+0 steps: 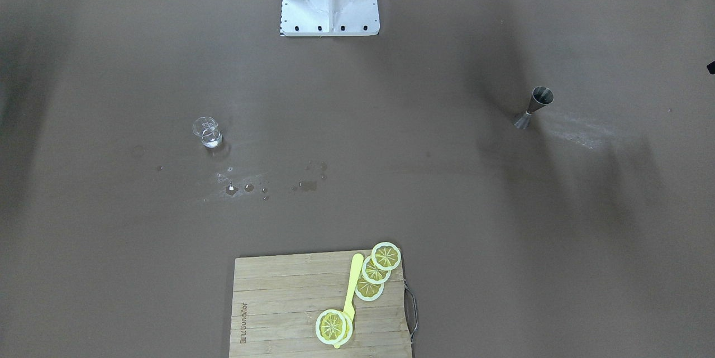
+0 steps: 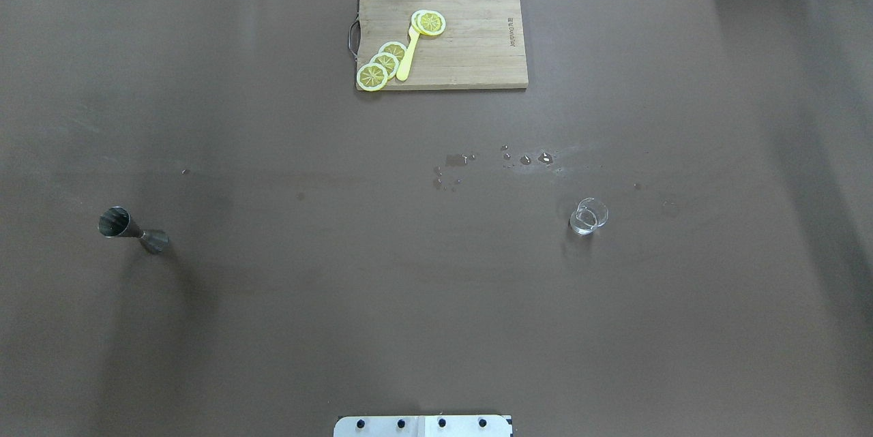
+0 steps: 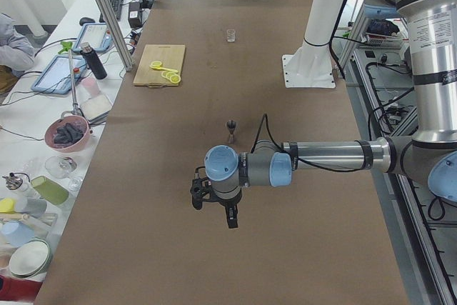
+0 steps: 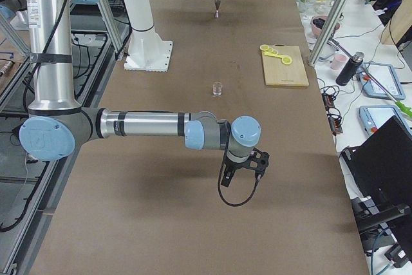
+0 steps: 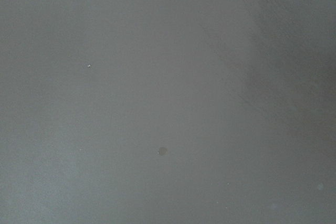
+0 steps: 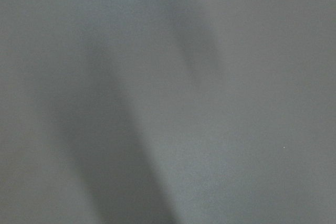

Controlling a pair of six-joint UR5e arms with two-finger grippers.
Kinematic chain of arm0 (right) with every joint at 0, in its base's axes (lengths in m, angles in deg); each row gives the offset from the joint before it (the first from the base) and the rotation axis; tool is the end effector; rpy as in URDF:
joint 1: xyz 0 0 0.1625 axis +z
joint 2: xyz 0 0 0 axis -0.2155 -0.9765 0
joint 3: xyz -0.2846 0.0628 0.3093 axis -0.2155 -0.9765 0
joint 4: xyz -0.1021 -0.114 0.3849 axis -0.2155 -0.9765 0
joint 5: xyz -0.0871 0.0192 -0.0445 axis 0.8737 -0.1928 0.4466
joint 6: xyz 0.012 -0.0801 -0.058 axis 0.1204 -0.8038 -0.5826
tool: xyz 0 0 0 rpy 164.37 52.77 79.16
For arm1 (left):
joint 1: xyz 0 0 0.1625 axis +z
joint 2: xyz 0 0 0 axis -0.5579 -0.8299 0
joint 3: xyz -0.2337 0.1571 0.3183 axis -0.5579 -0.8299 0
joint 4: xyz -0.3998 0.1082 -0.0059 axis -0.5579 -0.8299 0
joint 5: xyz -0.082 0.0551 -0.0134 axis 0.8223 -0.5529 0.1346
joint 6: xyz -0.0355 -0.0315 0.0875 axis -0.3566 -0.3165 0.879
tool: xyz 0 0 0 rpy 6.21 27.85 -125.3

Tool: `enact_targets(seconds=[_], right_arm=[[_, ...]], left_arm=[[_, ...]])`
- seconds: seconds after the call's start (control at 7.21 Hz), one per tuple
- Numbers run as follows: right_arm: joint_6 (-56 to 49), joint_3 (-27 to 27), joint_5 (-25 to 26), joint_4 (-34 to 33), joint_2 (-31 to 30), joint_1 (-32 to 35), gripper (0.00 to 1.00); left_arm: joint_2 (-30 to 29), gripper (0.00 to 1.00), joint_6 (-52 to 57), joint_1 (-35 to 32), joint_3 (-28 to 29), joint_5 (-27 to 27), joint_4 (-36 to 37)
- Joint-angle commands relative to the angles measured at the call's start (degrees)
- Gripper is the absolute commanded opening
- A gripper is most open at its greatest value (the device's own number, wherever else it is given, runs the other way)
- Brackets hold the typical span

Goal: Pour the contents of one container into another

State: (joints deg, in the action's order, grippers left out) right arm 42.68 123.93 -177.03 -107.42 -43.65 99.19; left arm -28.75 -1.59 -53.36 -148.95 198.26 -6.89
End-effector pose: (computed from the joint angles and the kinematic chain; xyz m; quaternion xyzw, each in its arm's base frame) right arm 0.0334 -0.4910 0.6481 -0.0873 -0.3842 0.1432 0.9079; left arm -0.0432 -0.3961 0.6734 -0.0562 0.3854 -0.0402 0.9202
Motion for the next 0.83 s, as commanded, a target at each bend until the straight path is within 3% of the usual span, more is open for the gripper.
enact_targets(seconds=[0.0,0.69], right_arm=[[0.0,0.0,0.0,0.0,0.0,0.0,1.0],[0.1,0.1,-0.1,0.0,0.0,0.0,1.0]], left_arm=[[-0.1,0.98,0.0,0.0,0.0,-0.1,0.0],[-0.1,0.98,0.0,0.0,0.1,-0.1,-1.1]])
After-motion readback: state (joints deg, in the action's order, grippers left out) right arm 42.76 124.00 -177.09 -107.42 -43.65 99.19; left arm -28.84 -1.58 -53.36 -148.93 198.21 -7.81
